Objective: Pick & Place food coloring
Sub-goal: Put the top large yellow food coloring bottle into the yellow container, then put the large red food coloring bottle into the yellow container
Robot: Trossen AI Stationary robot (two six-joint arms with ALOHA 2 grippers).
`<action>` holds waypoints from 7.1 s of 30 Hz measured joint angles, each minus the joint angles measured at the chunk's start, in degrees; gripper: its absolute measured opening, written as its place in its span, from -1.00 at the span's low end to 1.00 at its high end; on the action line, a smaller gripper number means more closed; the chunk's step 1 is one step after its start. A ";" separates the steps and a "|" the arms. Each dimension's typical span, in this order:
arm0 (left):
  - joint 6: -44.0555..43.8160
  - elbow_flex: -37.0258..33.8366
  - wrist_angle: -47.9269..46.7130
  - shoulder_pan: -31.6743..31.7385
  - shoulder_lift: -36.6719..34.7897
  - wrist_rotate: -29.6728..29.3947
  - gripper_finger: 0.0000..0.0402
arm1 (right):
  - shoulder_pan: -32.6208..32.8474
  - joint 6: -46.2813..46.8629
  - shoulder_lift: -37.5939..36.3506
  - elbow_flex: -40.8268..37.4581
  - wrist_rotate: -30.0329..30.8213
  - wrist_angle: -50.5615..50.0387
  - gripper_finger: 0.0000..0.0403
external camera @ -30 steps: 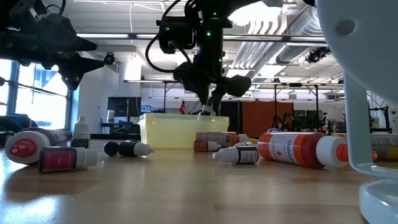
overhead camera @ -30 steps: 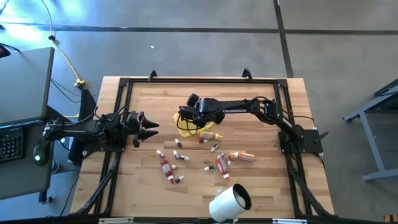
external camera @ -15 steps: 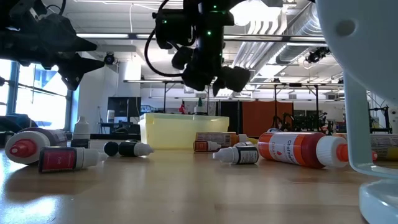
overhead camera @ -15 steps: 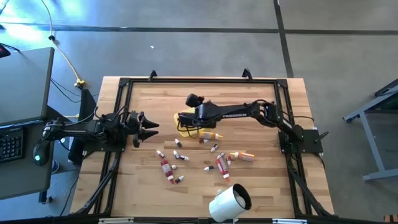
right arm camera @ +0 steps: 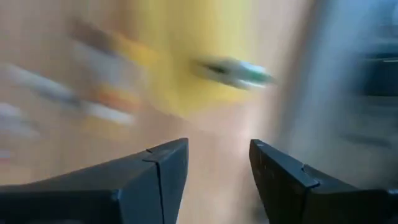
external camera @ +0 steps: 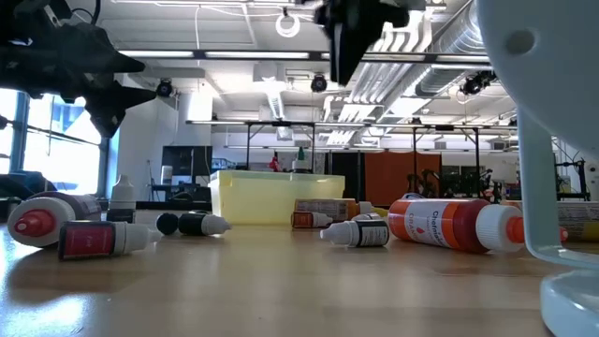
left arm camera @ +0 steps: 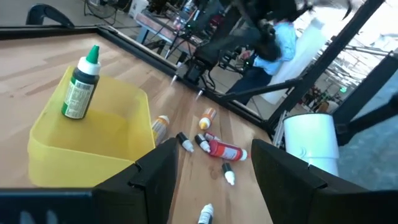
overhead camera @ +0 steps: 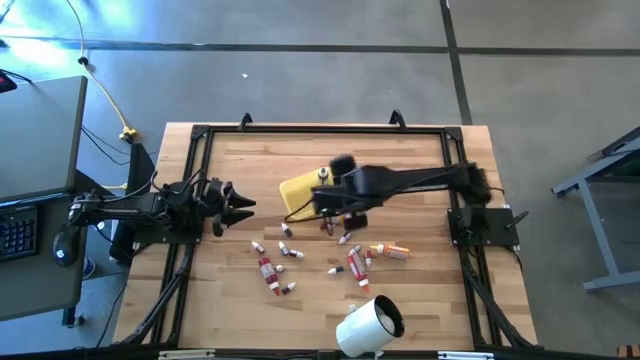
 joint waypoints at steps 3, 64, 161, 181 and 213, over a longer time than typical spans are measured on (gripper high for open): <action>1.11 0.00 0.02 0.00 0.00 0.19 0.01 | 0.55 4.77 -5.30 -8.39 -5.98 9.09 -0.17; 0.95 0.00 0.07 0.00 0.00 -0.86 0.01 | -7.45 8.13 -13.32 -77.06 -20.91 98.30 -0.17; 1.17 -0.02 -0.04 0.00 0.00 -1.13 0.01 | -6.06 -60.41 8.59 -13.59 32.61 17.69 -0.16; 16.82 5.17 3.64 -0.02 1.47 12.25 0.01 | 2.91 -7.04 -13.26 -13.53 14.01 13.91 -0.16; 37.18 54.51 -37.98 -10.35 57.39 9.67 0.01 | 7.99 8.25 -44.82 -62.14 11.94 51.57 -0.35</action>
